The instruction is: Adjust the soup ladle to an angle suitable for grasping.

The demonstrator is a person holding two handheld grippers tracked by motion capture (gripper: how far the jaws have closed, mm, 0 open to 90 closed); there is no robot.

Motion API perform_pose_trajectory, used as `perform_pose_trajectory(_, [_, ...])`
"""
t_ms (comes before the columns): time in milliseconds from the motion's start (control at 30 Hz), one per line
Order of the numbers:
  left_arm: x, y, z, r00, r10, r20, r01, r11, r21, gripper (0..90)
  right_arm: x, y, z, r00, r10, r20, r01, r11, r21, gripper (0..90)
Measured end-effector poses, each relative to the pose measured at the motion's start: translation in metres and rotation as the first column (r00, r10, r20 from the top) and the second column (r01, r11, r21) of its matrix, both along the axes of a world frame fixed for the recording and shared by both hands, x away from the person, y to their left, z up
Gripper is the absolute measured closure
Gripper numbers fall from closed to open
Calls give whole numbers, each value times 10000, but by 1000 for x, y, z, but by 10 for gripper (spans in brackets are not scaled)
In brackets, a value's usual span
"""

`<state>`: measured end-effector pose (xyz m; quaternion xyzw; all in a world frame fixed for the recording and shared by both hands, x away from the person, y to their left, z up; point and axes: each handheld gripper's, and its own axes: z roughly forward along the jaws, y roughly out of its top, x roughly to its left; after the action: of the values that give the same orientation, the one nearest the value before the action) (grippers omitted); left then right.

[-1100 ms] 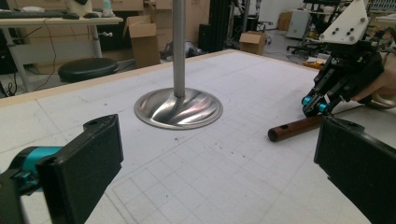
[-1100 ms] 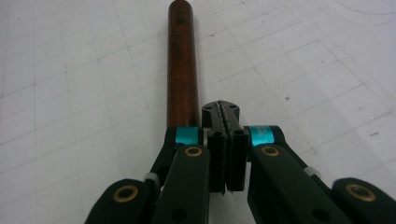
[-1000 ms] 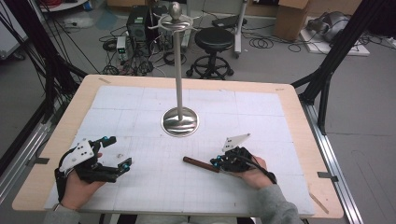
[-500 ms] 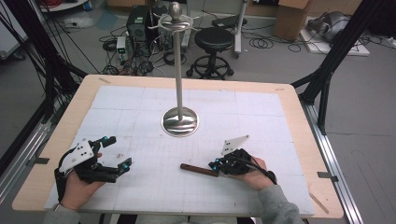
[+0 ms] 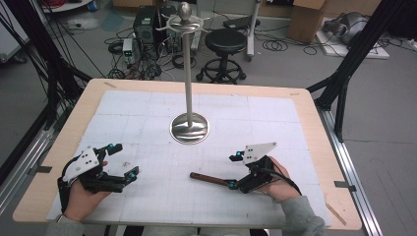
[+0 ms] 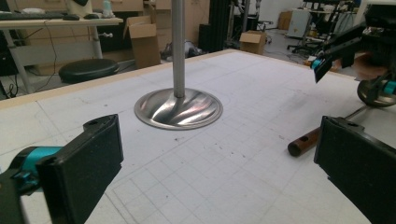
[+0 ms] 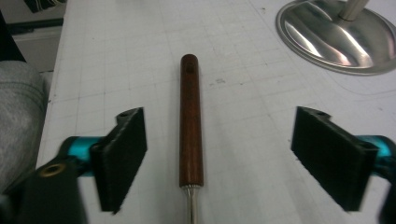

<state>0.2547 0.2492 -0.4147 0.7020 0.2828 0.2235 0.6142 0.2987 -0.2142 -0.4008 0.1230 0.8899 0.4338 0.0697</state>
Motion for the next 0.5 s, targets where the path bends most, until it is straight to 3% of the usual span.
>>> perform_pose_trajectory(500, [-2,4,-1,10000,73,-60,-73,9999,-81,18,2,-18,8,9993,-196,-308,183,9990,-402,113])
